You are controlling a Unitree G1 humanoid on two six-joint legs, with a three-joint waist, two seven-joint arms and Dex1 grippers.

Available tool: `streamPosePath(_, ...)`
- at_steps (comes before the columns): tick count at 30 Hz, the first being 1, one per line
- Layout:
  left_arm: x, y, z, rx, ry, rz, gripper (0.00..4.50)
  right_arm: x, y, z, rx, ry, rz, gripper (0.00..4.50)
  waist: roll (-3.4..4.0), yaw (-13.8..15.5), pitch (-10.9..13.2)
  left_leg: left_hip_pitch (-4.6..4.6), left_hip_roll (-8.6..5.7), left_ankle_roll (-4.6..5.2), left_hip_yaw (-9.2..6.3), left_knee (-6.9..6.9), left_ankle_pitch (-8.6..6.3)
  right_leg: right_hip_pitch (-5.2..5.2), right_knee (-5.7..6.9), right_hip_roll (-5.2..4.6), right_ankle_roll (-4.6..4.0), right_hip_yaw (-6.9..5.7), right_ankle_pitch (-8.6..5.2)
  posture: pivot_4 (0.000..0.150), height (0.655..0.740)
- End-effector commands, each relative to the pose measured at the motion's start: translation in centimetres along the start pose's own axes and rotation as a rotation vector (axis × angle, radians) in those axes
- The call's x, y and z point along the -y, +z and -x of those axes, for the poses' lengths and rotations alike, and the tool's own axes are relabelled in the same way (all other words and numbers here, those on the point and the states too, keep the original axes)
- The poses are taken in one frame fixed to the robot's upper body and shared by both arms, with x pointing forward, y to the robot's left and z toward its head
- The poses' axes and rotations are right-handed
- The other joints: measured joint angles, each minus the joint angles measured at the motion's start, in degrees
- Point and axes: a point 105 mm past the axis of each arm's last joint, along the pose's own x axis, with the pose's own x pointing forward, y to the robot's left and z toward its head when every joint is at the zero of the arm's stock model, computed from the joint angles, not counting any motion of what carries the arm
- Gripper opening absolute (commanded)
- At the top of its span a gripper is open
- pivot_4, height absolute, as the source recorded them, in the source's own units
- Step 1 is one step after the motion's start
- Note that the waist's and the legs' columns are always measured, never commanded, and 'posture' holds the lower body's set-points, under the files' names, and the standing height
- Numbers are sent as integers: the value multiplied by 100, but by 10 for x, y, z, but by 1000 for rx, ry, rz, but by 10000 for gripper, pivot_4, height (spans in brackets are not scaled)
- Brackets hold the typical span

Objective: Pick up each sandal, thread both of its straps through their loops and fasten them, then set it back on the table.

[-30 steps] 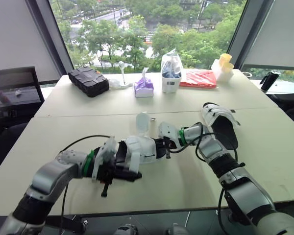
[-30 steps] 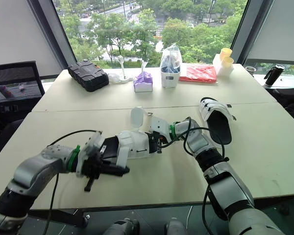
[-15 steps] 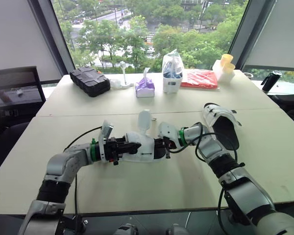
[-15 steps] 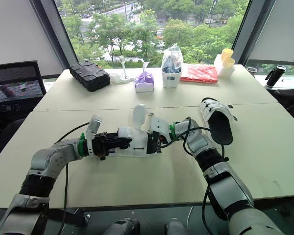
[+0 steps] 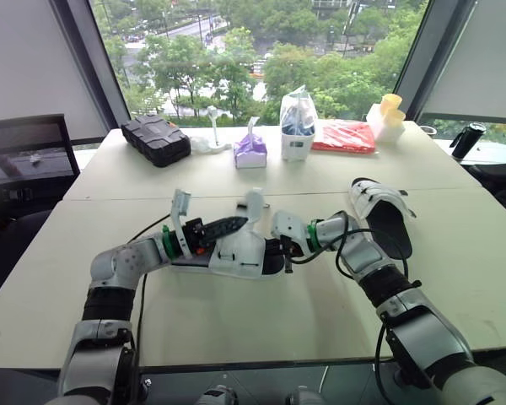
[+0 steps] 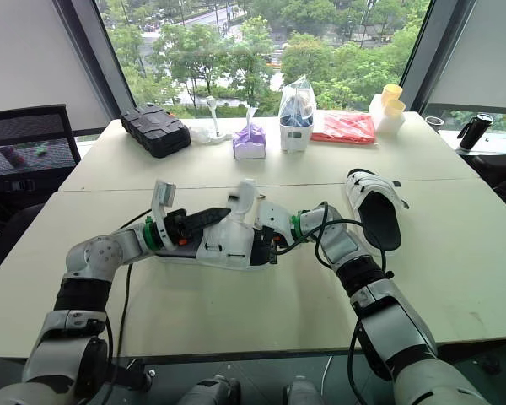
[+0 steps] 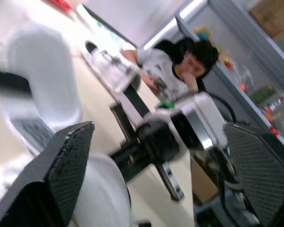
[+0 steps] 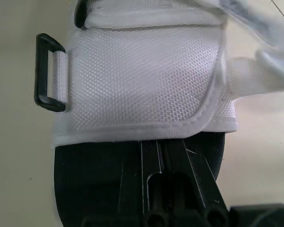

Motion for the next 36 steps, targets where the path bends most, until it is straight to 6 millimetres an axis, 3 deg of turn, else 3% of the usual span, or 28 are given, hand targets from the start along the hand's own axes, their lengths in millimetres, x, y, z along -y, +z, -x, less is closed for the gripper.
streamPosePath(1,-5,23,-5,101,35,-4,44487,-7,-12,-2,-51,23,-16,0,0,-8,0,0,0,0,0,0,0,0,0,0,0,0,0,1500,7400)
streamPosePath(8,-33,35,0,170,193,-21,44487,-7,-12,-1,-52,23,-16,0,-2,-10,0,0,0,0,1,-2,1,-2,1,1,1,-1,0,1500,7400)
streamPosePath(10,-34,31,4,110,211,-107,44487,-7,-12,-1,-52,23,-16,0,-2,-14,0,0,-1,0,1,-1,1,-1,1,1,1,-1,1,1500,7400)
streamPosePath(15,-34,18,14,5,211,-215,44487,-6,-12,-1,-52,20,-16,0,-1,-15,0,0,-1,-1,2,-4,0,-3,1,2,1,0,1,1500,7400)
streamPosePath(20,-37,-11,59,-181,245,-407,44487,-7,-12,-1,-53,18,-18,0,0,-60,0,0,1,-2,11,-17,-1,-13,2,-1,0,11,1,1500,7400)
streamPosePath(25,-26,-19,79,-234,227,-405,44487,-7,-12,0,-54,19,-18,0,1,-21,-1,1,4,-15,4,-17,-7,-16,1,1,-4,7,0,1500,7400)
streamPosePath(32,-23,-27,83,-272,213,-457,44487,-7,-12,-1,-55,24,-15,0,0,-22,-1,1,4,-14,3,-18,-7,-15,0,-1,-4,6,-1,1500,7400)
streamPosePath(35,-28,-28,79,-279,230,-543,36195,-7,-13,-1,-57,25,-12,0,0,-19,-1,1,4,-13,4,-19,-6,-16,0,-1,-3,6,-1,1500,7400)
streamPosePath(36,-29,-28,79,-280,233,-559,31249,-7,-13,-1,-57,25,-12,0,0,-18,-1,1,4,-13,4,-18,-6,-16,0,-2,-4,6,-1,1500,7400)
